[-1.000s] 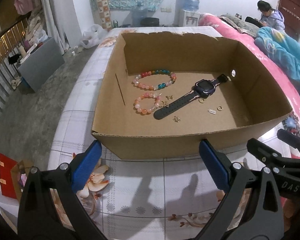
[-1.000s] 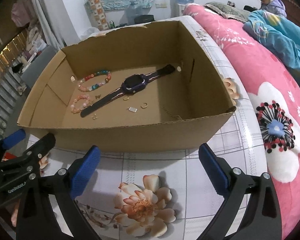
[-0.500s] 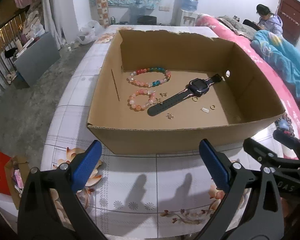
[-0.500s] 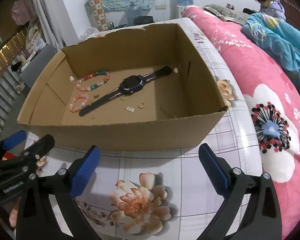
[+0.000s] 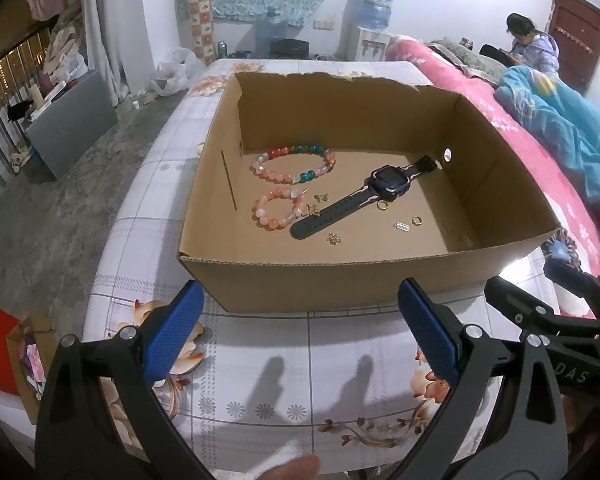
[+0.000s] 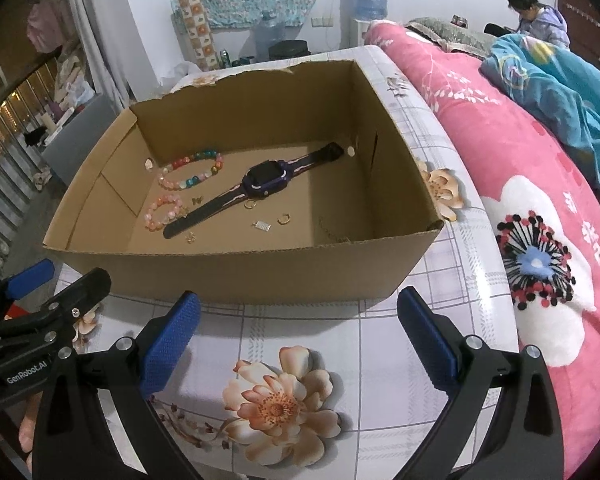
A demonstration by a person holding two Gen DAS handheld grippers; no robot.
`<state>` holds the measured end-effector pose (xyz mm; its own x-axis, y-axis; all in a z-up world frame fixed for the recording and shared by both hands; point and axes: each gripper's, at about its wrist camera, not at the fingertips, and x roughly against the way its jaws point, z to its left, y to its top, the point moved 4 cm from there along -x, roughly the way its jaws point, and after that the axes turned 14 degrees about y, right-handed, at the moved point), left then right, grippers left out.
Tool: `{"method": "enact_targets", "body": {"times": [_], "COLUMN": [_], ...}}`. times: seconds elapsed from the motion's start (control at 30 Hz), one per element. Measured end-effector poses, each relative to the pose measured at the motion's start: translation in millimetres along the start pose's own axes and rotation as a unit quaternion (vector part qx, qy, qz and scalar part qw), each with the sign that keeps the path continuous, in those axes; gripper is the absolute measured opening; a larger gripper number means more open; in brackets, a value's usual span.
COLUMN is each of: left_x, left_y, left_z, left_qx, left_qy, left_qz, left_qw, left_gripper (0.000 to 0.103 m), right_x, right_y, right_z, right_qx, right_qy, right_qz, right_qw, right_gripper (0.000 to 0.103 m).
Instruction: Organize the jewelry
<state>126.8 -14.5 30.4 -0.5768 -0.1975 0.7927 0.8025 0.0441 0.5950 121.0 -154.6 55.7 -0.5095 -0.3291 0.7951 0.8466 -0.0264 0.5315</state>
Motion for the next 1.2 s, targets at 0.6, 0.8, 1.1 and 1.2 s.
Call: {"method": "enact_targets", "body": {"times": [0.6, 0.8, 1.1, 1.2], "left_x": [-6.1, -5.9, -5.5, -5.3], "left_y": [2.3, 2.1, 2.0, 2.1], "left_z": [2.5, 3.8, 3.7, 3.9], "left_qx": [0.004, 0.005, 0.005, 0.005], "left_qy": [-0.002, -0.001, -0.002, -0.001], "left_qz": [0.01, 0.011, 0.011, 0.01], "left_qw": [0.9999, 0.9999, 0.9999, 0.9999], "left_gripper": [0.094, 0.094, 0.094, 0.094], "right_x": [0.0, -0.2, 0.8, 0.5], "right_y": [-0.1, 0.1, 0.4, 0.1], "right_z": [-1.6, -3.5, -4.5, -4.4], "right_qx": [-0.002, -0.003, -0.004, -0.006], "right_qy": [-0.004, -0.006, -0.005, -0.005], "right_qz": [0.0, 0.001, 0.002, 0.003], "right_qw": [1.0, 1.0, 1.0, 1.0], "right_gripper": [0.096, 0.096, 0.096, 0.096]}}
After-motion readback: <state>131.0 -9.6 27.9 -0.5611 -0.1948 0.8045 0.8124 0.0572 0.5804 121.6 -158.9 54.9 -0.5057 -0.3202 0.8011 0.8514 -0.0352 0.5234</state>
